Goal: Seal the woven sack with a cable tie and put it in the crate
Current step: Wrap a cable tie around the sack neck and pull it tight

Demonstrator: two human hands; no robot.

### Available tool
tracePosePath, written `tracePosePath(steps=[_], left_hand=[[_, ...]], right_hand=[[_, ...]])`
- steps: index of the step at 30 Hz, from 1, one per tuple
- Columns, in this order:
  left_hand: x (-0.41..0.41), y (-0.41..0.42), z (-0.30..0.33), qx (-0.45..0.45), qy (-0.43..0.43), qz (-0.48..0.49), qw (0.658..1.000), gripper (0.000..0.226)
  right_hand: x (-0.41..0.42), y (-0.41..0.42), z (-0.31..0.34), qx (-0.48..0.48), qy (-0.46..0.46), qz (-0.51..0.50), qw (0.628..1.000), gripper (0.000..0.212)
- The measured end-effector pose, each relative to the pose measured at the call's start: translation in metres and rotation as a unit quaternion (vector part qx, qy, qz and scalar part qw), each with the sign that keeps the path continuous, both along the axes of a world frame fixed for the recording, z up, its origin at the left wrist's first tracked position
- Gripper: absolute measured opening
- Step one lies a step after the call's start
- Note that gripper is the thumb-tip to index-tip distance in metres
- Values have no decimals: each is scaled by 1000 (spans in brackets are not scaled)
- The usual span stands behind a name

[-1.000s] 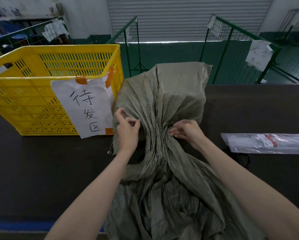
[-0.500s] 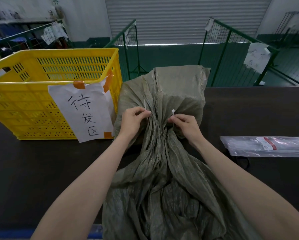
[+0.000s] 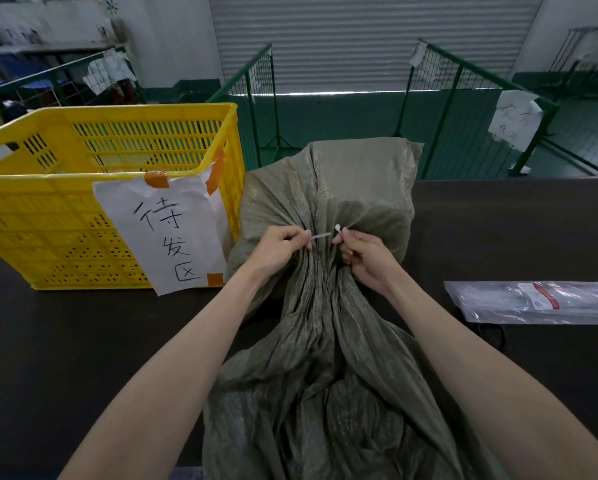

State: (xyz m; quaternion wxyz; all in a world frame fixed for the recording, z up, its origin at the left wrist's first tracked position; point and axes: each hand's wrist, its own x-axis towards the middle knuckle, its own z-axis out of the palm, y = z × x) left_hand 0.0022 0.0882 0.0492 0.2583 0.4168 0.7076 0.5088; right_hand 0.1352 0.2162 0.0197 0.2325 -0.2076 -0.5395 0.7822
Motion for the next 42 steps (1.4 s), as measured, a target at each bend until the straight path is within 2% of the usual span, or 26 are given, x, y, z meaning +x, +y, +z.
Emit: tracePosePath(steps=[5, 15, 22, 25, 29, 34, 36, 39, 42], left_hand=[[4, 2, 0, -6, 21, 18, 1000, 34], [4, -1, 4, 0, 7, 10, 1000, 32], [1, 1, 3, -27, 71, 5, 997, 26], [-1, 0, 0, -25, 89, 14, 996, 24], [-1, -2, -2, -16, 87, 21, 996, 24], [2, 0, -2, -7, 73, 32, 997, 22], [2, 1, -4, -1, 64, 36, 997, 18], [2, 0, -5, 8, 81, 29, 996, 15], [1, -2, -4, 5, 120, 12, 993, 13]], right_hand=[[1, -1, -1, 0, 8, 34, 999, 43], [1, -2, 6, 44, -28, 69, 996, 31], [-3, -4, 14, 140, -102, 93, 981, 29], [-8, -8, 17, 176, -128, 58, 974, 24], [-7, -11, 13, 222, -120, -19, 968, 17], [3, -25, 19, 409, -133, -152, 890, 12], [5, -28, 24, 405, -136, -145, 893, 8], [8, -27, 32, 322, -142, -109, 930, 14], [7, -25, 38, 350, -174, -104, 915, 19]])
